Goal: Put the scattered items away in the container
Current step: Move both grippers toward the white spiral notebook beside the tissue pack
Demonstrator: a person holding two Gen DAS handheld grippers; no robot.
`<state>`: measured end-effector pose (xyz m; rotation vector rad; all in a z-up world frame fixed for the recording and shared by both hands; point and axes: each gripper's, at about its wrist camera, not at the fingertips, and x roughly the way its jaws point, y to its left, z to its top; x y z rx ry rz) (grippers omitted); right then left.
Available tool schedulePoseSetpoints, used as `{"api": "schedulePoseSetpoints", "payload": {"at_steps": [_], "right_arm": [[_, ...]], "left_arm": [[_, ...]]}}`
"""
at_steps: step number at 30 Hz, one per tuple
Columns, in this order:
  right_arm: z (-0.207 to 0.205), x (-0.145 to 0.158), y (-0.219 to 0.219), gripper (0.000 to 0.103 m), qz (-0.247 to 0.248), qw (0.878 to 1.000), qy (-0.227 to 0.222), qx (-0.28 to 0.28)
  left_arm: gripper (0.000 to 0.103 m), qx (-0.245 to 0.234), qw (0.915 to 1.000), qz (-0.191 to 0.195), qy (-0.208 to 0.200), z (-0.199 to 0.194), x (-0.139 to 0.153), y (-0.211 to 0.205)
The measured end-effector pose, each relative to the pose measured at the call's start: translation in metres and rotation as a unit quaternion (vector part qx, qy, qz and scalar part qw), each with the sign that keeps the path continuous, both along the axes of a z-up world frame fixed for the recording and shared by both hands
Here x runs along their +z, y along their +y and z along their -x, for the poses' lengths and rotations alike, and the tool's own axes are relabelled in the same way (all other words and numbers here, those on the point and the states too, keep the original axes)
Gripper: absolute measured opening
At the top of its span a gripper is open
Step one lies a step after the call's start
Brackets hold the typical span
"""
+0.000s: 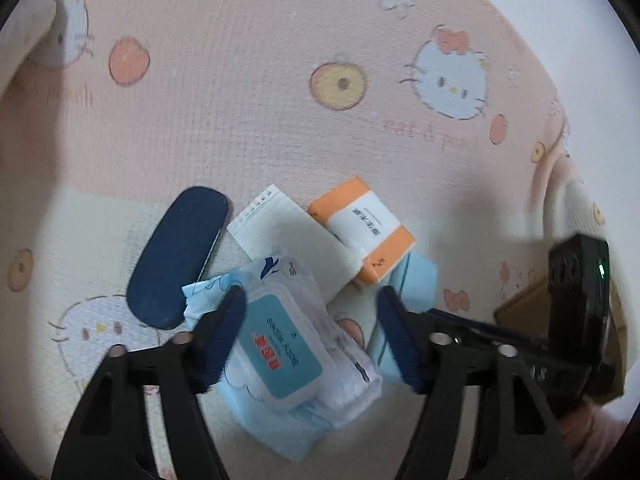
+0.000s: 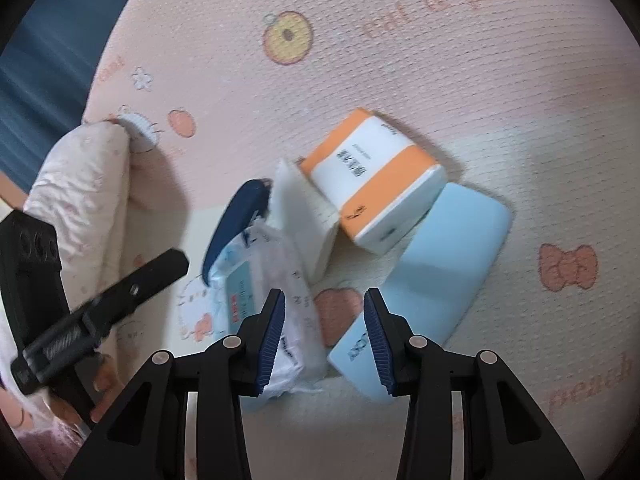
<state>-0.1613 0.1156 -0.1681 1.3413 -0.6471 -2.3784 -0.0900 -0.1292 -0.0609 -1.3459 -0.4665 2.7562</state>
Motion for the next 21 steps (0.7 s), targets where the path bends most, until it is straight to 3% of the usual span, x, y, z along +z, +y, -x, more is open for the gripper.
{"api": "schedulePoseSetpoints", "payload": {"at_steps": [2,5,10,13,15,21], "right_arm": [[0.003,0.0,-0.001,0.028,-0.014,1.0,0.004,-0.005],[0.01,0.002,-0.008,0.02,-0.039,0.999,0.015,-0.003],[0.028,-0.007,-0.022,0.019,-0.034,0.999,0.006,0.021],[0.04,-0.021,-0.029,0.02,-0.033,0.999,-0.013,0.017],[0.042,-0.028,-0.03,0.02,-0.046,0.999,-0.021,-0.001],[0.048,-0.038,-0.036,0.02,-0.061,0.998,-0.026,-0.011]], "left_arm": [[0.056,0.0,0.9999,-0.01,-0.011,0.013,-0.007,-0.004],[0.055,-0.007,0.9991,-0.032,-0.027,0.033,-0.016,-0.01],[0.056,-0.008,0.9983,-0.034,-0.046,0.071,-0.028,-0.017],[0.057,0.005,0.9965,-0.035,-0.076,0.091,-0.039,-0.027],[0.058,-0.011,0.9946,-0.051,-0.089,0.105,-0.047,-0.031],[0.059,-0.015,0.9961,-0.044,-0.075,0.125,-0.054,-0.041]]}}
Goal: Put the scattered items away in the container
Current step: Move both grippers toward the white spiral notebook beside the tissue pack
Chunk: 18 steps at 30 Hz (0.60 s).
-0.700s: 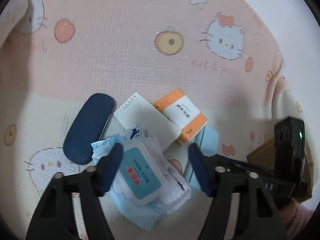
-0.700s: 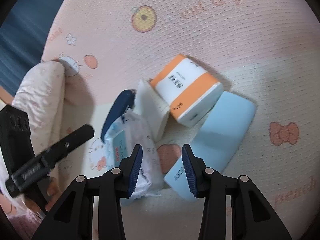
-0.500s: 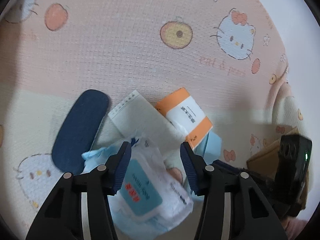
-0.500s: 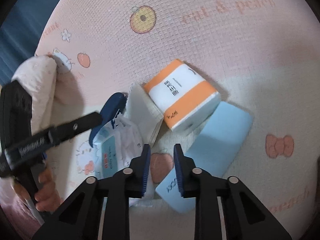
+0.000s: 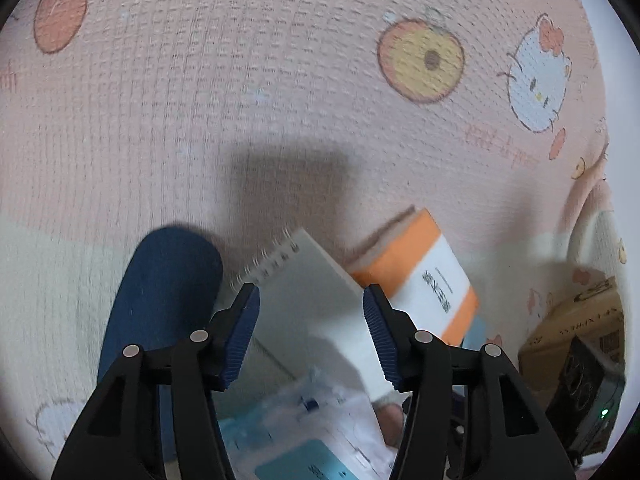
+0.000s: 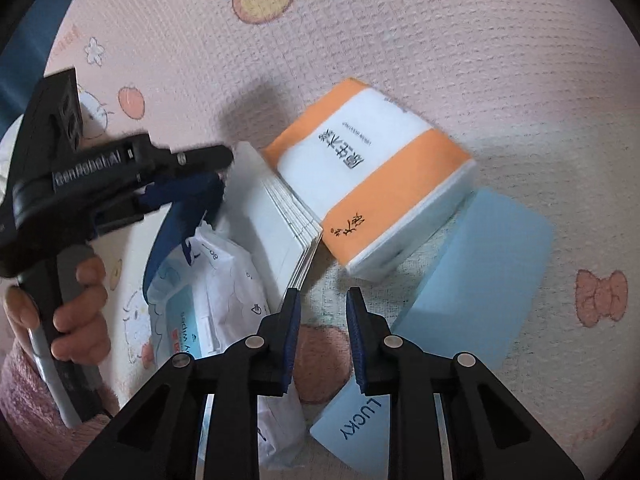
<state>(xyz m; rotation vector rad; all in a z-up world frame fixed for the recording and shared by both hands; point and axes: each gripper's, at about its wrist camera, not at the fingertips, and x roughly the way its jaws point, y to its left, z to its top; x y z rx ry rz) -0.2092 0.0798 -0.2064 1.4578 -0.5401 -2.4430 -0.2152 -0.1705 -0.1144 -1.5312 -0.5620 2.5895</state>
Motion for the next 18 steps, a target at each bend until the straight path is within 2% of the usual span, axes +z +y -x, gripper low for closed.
{"api": "schedulePoseSetpoints", "payload": {"at_steps": [2,5,8,12,15,18], "right_arm": [[0.002,-0.002,-0.001,0.02,-0.004,1.0,0.0,0.0],[0.007,-0.003,-0.002,0.02,-0.008,1.0,-0.002,-0.005],[0.012,-0.005,-0.002,0.02,-0.007,1.0,-0.011,-0.012],[0.013,-0.005,-0.001,0.02,0.003,1.0,-0.013,-0.013],[0.012,-0.009,0.003,0.02,0.019,0.999,-0.017,-0.02],[0.012,-0.009,0.006,0.02,0.037,0.999,-0.017,-0.027]], "left_arm": [[0.063,-0.005,0.9998,-0.017,0.007,0.005,-0.001,-0.004],[0.063,-0.007,0.9995,-0.002,0.032,0.014,0.001,-0.008],[0.063,-0.02,0.9994,-0.006,0.027,0.028,-0.004,-0.01],[0.063,-0.041,0.9972,-0.063,0.003,0.04,-0.014,-0.013],[0.063,-0.046,0.9968,-0.066,0.005,0.039,-0.016,-0.011],[0.061,-0.075,0.992,-0.102,-0.006,0.036,-0.02,-0.006]]}}
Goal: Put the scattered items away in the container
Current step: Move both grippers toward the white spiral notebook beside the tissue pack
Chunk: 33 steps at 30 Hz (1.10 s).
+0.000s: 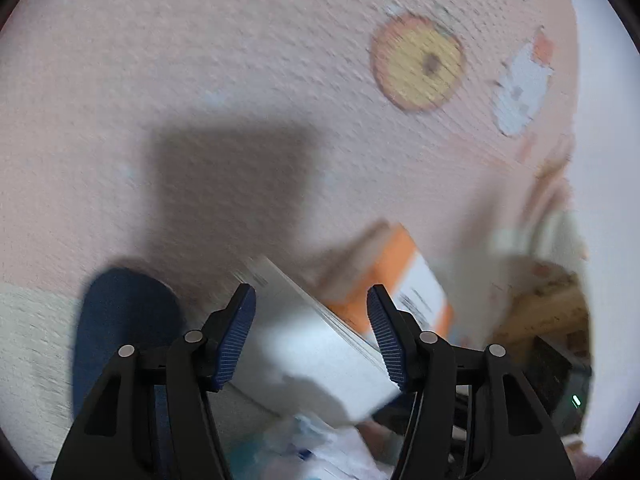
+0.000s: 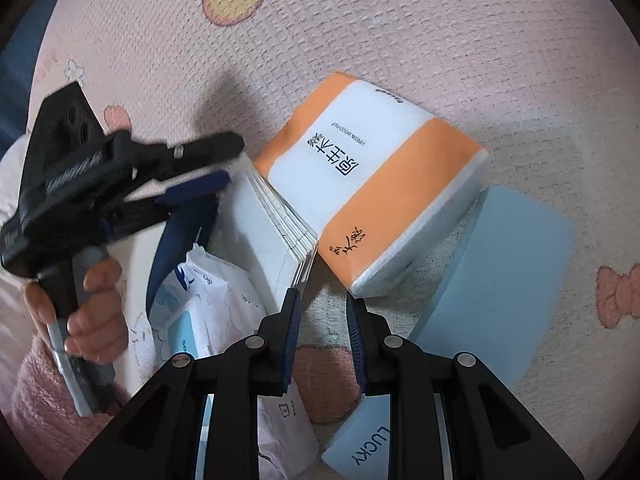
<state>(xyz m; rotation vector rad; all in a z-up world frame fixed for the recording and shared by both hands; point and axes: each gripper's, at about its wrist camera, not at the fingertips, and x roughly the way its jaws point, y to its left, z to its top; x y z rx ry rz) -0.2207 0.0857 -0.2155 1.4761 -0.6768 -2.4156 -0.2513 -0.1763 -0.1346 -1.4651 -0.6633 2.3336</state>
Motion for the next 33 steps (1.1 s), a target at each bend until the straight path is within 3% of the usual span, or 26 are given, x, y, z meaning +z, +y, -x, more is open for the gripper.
{"api": "schedulePoseSetpoints", "payload": {"at_steps": [2,4,6,9,10,12,15,18,22,26,33], "right_arm": [[-0.002,0.0,0.0,0.02,0.001,1.0,0.001,-0.001],[-0.005,-0.001,0.001,0.02,0.016,1.0,0.001,-0.009],[-0.01,-0.001,0.003,0.02,0.041,0.999,-0.001,-0.013],[-0.017,0.002,0.005,0.022,0.029,0.999,0.01,-0.03],[-0.018,0.003,0.004,0.025,0.022,0.999,0.018,-0.03],[-0.019,0.005,0.002,0.044,0.02,0.999,0.019,-0.023],[-0.023,0.008,-0.005,0.052,0.032,0.999,0.029,-0.016],[-0.031,0.004,-0.007,0.052,0.001,1.0,0.02,-0.009],[-0.037,0.009,-0.009,0.051,0.005,0.999,0.04,-0.003],[-0.052,0.01,-0.003,0.035,-0.018,0.999,0.04,-0.018],[-0.075,0.028,0.048,0.032,-0.007,0.996,0.062,-0.057]], "left_arm": [[0.06,-0.034,0.9994,0.006,-0.002,-0.002,-0.001,0.011],[0.06,-0.048,0.9977,0.047,0.005,-0.005,0.002,0.022],[0.06,-0.042,0.9948,0.093,0.004,-0.006,0.004,0.029],[0.061,-0.027,0.9927,0.117,-0.009,-0.001,0.001,0.014],[0.061,-0.017,0.9929,0.117,-0.013,0.002,0.001,0.008],[0.062,0.006,0.9929,0.118,-0.016,0.005,0.0,-0.008],[0.067,0.014,0.9961,0.086,-0.013,0.013,-0.004,-0.023],[0.067,0.008,0.998,0.054,-0.032,0.024,-0.013,-0.025],[0.067,-0.016,0.9974,0.064,-0.031,0.027,-0.017,-0.012],[0.067,-0.031,0.9956,0.087,-0.015,0.024,-0.017,0.002],[0.064,-0.039,0.9984,0.041,-0.006,0.015,-0.007,0.005]]}}
